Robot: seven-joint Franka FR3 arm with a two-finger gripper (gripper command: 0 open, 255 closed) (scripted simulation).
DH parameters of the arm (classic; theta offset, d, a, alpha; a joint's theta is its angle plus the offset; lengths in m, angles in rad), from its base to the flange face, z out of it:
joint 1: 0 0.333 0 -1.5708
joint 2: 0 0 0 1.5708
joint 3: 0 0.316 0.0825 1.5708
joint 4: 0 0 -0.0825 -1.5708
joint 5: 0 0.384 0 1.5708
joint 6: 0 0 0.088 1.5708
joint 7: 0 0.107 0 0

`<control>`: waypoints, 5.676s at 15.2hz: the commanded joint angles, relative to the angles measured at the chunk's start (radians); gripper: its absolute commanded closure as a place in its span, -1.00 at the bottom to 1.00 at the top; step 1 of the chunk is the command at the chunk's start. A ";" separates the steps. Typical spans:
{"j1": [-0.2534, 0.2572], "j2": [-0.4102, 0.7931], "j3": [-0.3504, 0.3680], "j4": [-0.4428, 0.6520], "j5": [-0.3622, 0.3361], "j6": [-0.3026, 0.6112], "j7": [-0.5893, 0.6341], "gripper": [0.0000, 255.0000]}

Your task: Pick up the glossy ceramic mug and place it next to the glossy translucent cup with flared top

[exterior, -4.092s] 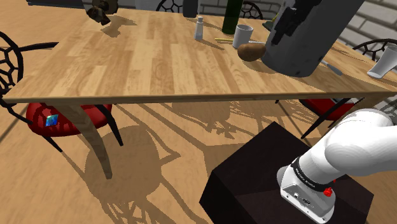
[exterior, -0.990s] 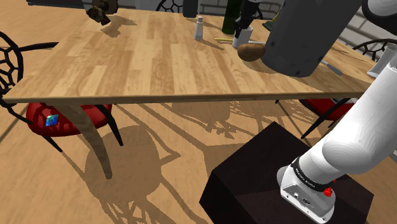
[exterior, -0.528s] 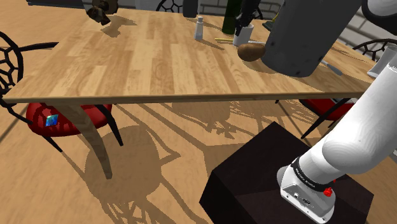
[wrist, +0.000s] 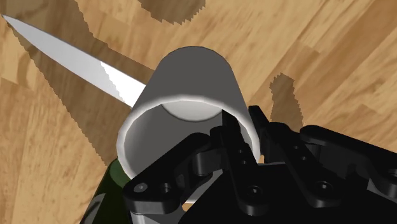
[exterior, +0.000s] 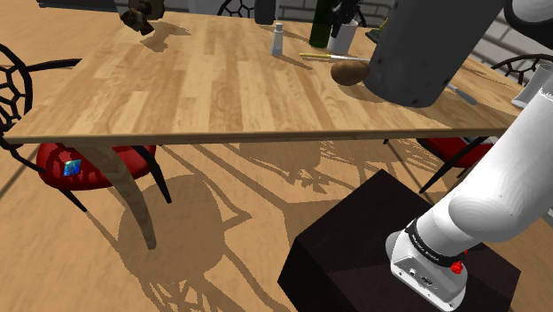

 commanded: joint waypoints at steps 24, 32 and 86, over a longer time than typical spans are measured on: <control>-0.038 0.147 -0.008 0.552 0.041 -0.408 -0.016 1.00; -0.081 0.069 -0.031 0.496 0.041 -0.430 -0.086 1.00; -0.635 0.043 -0.534 0.268 0.273 -0.374 -1.127 1.00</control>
